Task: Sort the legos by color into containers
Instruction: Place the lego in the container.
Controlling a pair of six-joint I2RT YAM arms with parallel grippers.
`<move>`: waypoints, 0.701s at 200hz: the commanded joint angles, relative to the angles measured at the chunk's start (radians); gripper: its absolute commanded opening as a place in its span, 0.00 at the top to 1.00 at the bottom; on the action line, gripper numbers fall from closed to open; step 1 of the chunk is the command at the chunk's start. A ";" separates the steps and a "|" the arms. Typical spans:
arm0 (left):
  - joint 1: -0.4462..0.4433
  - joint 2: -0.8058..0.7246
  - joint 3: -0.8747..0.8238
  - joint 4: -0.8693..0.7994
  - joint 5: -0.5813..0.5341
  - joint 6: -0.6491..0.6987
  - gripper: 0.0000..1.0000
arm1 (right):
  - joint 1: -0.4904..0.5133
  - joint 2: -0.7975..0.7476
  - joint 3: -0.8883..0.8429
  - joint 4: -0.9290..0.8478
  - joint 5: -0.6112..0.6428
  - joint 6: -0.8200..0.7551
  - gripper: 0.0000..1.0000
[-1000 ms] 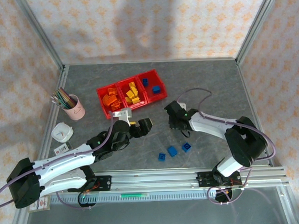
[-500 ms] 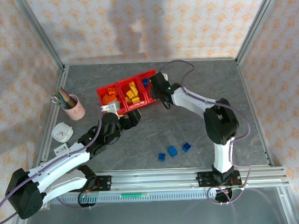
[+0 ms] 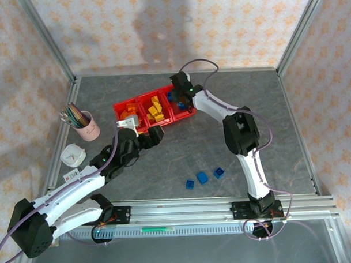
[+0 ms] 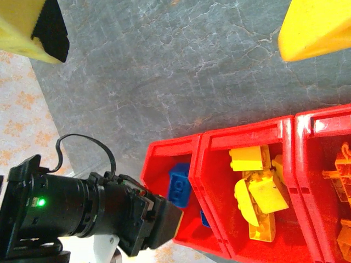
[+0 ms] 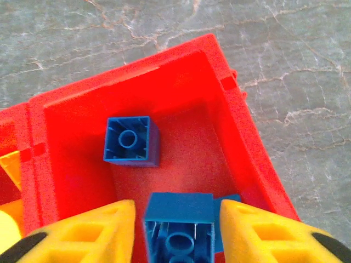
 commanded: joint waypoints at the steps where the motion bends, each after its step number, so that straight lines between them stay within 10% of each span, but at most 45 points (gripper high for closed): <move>1: 0.005 0.009 0.031 -0.018 0.018 0.022 0.01 | 0.002 -0.051 0.018 -0.030 -0.005 -0.023 0.49; 140: -0.154 0.003 -0.032 0.026 0.003 -0.052 0.01 | 0.003 -0.723 -0.869 -0.073 -0.022 0.196 0.27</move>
